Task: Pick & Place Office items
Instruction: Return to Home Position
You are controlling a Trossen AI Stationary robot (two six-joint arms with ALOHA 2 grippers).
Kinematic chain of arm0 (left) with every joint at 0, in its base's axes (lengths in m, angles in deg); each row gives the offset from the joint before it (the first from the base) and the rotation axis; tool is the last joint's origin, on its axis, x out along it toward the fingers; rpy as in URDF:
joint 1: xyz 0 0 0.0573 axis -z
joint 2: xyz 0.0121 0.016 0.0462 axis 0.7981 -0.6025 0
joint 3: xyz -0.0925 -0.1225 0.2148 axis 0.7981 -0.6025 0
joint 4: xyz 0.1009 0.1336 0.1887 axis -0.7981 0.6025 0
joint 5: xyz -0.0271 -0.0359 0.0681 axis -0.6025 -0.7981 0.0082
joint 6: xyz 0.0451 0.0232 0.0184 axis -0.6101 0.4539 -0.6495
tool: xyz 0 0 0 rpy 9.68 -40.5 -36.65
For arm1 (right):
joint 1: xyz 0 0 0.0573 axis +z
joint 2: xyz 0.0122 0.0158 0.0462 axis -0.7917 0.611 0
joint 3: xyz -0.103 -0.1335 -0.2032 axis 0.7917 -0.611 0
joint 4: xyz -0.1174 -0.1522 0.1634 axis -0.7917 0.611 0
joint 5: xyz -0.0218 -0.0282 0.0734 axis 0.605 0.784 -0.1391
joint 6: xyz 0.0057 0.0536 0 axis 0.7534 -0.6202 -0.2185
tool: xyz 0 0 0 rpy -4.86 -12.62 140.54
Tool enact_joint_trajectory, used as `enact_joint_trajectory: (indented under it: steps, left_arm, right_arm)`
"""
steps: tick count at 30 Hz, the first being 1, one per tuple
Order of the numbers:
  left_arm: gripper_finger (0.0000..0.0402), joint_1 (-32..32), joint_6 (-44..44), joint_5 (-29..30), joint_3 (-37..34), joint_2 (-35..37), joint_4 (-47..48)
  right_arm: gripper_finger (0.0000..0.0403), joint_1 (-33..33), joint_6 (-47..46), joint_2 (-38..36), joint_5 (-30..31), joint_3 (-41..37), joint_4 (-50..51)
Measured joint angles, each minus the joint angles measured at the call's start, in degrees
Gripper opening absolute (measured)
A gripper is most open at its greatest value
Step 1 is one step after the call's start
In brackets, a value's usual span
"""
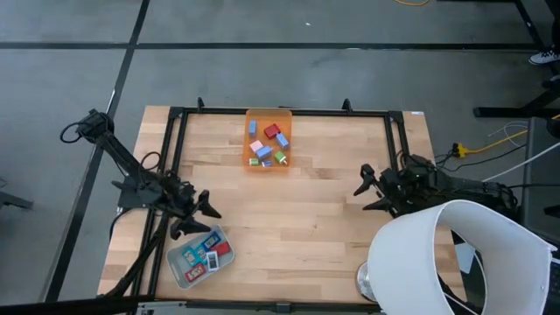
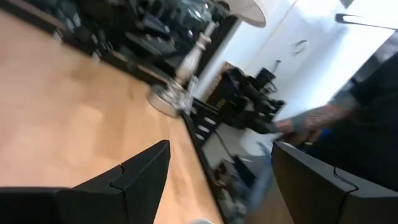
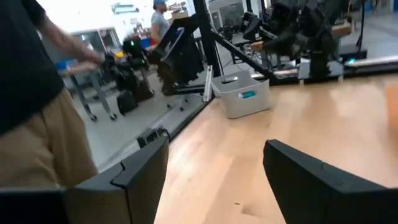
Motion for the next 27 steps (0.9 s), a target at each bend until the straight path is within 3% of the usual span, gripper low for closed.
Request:
enact_joint_trajectory:
  steps: [8, 18, 27]
  left_arm:
    - [0.0274, 0.00, 7.46, -7.76, 0.00, 0.01, 0.83]
    - [0.0274, 0.00, 7.47, -8.07, 0.00, 0.16, 1.11]
    - [0.0274, -3.37, 7.50, -8.37, 0.00, 12.41, 6.97]
  right_arm:
    - [0.0261, -0.01, 6.33, 0.79, 0.60, 0.00, 0.09]
    - [0.0261, 0.00, 5.82, 0.79, 0.44, 0.00, 0.10]
    - [0.0261, 0.04, 5.82, -1.37, 0.42, 0.00, 0.21]
